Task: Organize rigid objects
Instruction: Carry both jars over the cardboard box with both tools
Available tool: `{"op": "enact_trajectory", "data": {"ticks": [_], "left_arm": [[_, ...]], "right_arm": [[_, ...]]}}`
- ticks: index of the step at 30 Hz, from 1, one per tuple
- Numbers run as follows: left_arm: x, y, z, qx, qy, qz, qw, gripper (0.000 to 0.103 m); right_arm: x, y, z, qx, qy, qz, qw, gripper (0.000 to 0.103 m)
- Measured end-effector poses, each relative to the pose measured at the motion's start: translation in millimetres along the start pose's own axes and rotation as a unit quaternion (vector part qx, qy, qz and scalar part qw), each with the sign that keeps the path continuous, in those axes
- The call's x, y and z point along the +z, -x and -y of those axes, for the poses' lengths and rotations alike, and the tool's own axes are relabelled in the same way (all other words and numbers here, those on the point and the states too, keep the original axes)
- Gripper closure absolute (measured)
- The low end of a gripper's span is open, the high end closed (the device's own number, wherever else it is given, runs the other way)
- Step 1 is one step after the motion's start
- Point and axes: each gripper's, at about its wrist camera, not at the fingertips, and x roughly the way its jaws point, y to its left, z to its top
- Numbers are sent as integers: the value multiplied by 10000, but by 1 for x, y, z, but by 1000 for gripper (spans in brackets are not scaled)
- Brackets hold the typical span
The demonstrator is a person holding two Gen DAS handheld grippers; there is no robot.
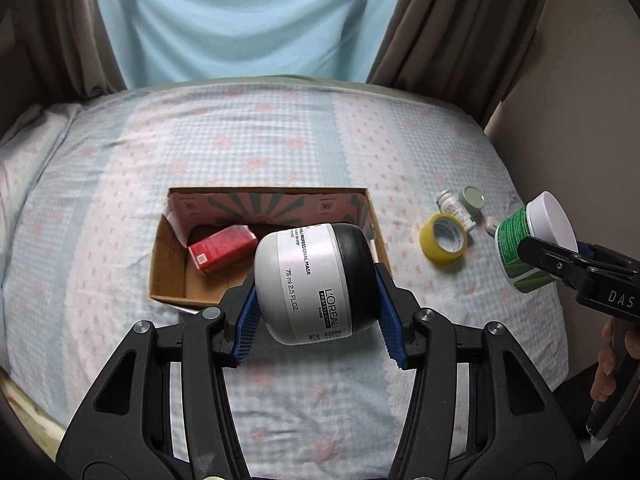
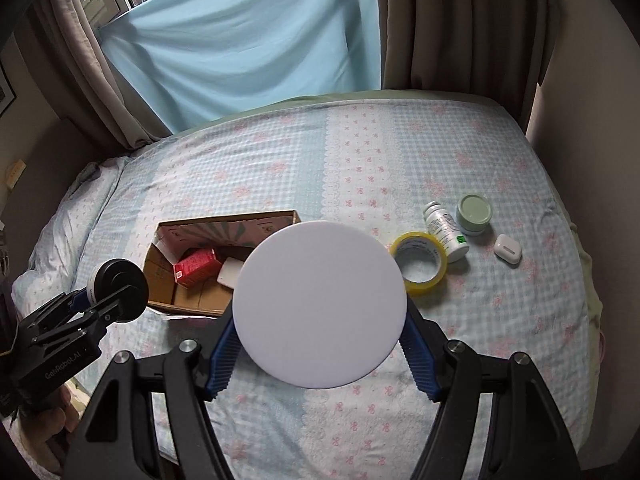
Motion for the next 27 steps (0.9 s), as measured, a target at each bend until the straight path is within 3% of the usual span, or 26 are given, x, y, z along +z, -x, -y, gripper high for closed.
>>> {"op": "enact_trajectory", "data": {"ticks": [7, 14, 23, 27], "left_arm": [[4, 3, -78, 45, 329, -74, 9994, 55], [10, -25, -132, 146, 495, -332, 9981, 55], [25, -76, -159, 299, 861, -627, 9939, 55], [32, -106, -156, 327, 754, -842, 9931, 55]], "right_arm": [[11, -13, -75, 226, 229, -45, 9995, 36], [26, -45, -115, 253, 395, -382, 9982, 36], [43, -130, -136, 437, 848, -1304, 9869, 36], [45, -179, -141, 594, 958, -1836, 9765, 36]]}}
